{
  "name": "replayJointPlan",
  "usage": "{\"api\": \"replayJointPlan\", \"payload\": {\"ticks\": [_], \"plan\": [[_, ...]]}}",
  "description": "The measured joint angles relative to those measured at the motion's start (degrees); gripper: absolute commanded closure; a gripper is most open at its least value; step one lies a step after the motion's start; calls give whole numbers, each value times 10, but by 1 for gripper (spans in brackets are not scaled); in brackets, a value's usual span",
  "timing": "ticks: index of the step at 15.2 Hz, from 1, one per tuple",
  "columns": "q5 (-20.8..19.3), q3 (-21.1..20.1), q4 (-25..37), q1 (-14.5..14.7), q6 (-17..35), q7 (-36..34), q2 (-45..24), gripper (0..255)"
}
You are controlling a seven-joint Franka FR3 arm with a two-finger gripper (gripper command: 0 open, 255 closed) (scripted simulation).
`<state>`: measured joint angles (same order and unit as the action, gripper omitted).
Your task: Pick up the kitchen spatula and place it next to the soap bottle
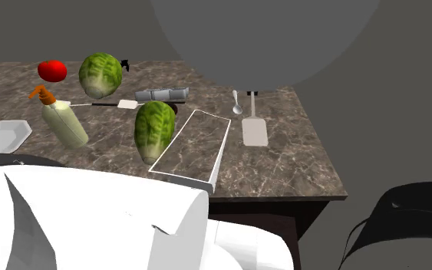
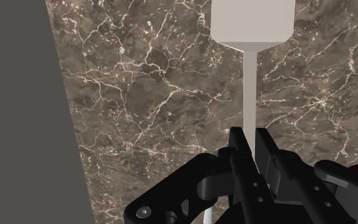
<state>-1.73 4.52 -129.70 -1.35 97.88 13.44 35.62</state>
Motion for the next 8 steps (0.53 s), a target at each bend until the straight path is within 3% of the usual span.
{"api": "replayJointPlan", "payload": {"ticks": [8], "plan": [[2,-2,74,1,-60,-1,-14,255]]}}
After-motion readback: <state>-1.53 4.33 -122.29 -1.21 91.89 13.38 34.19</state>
